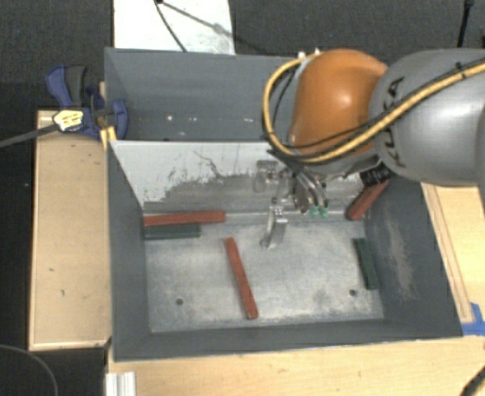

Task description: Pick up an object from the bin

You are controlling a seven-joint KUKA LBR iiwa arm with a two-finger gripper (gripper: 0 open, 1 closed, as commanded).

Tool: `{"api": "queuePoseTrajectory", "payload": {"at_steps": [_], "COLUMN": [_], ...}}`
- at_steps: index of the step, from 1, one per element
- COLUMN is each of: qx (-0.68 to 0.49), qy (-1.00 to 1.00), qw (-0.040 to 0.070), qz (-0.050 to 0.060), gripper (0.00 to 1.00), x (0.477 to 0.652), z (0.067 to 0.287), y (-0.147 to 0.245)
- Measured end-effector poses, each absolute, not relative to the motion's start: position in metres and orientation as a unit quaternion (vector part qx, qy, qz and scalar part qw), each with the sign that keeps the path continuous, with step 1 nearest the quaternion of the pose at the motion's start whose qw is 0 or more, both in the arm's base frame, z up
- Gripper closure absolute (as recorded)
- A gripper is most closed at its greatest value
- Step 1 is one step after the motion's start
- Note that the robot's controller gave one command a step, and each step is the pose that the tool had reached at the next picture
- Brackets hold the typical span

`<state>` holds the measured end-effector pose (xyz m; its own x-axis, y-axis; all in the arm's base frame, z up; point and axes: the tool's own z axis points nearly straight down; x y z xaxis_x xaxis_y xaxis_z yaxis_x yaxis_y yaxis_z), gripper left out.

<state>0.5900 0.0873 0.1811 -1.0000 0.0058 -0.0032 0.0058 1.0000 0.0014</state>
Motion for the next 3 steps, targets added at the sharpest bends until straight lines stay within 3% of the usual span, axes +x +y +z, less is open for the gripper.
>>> {"api": "queuePoseTrajectory", "payload": {"at_steps": [1, 2, 3], "qx": [-0.165, -0.09, -0.115], "qy": [0.986, 0.996, 0.993], "qw": [-0.001, 0.001, -0.001], "qz": [0.001, 0.0, 0.001], "gripper": [0.0, 0.0, 0.0], "x": [0.486, 0.523, 0.495], "z": [0.092, 0.07, 0.071], "y": [0.133, 0.076, 0.105]}}
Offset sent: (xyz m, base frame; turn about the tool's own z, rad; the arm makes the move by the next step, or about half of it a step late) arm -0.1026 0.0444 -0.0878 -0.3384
